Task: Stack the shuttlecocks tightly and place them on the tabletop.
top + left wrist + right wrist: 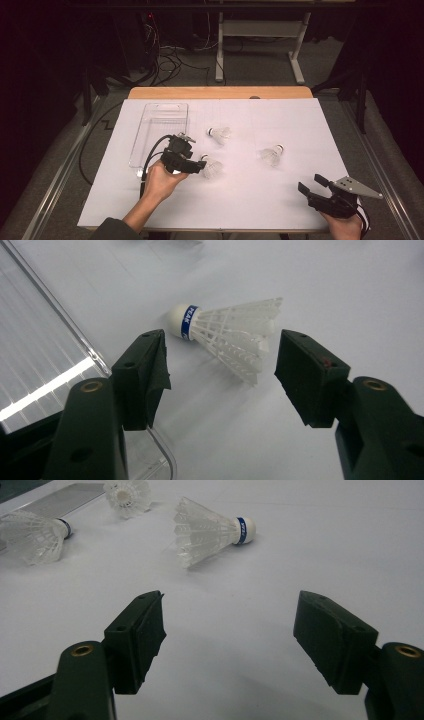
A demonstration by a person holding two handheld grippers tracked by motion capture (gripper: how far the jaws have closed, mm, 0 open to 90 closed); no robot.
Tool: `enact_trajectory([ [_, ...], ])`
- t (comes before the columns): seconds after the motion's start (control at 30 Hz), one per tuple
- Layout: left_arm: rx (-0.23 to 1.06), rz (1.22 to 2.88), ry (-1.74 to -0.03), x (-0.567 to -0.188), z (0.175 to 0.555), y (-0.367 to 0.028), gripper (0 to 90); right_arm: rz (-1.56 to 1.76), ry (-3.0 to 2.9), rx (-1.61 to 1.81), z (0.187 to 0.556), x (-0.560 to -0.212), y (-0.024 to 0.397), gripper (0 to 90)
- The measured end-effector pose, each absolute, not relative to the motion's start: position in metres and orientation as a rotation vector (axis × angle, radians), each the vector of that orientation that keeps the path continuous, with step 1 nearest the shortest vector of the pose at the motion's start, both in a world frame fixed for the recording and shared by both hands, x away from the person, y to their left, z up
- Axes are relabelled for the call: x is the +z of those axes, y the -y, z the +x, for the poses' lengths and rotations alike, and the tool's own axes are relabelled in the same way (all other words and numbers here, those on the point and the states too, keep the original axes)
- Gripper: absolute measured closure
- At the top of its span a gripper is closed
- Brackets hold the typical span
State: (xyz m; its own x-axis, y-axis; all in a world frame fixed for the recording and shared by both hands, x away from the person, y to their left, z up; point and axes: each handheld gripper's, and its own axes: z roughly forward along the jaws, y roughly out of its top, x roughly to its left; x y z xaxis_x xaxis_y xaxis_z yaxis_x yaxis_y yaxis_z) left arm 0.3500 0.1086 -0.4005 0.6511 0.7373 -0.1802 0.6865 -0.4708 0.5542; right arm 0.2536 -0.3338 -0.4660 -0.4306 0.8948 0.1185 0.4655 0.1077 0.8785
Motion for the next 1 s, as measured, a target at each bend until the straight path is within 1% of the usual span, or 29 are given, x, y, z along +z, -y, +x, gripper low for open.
enact_trajectory([
  [1.0, 0.111, 2.272, -1.032, -0.405, 0.320, -0.113, 38.7, 1.322, -1.944, 1.272, 0.253, -0.466, 0.334, 28.8],
])
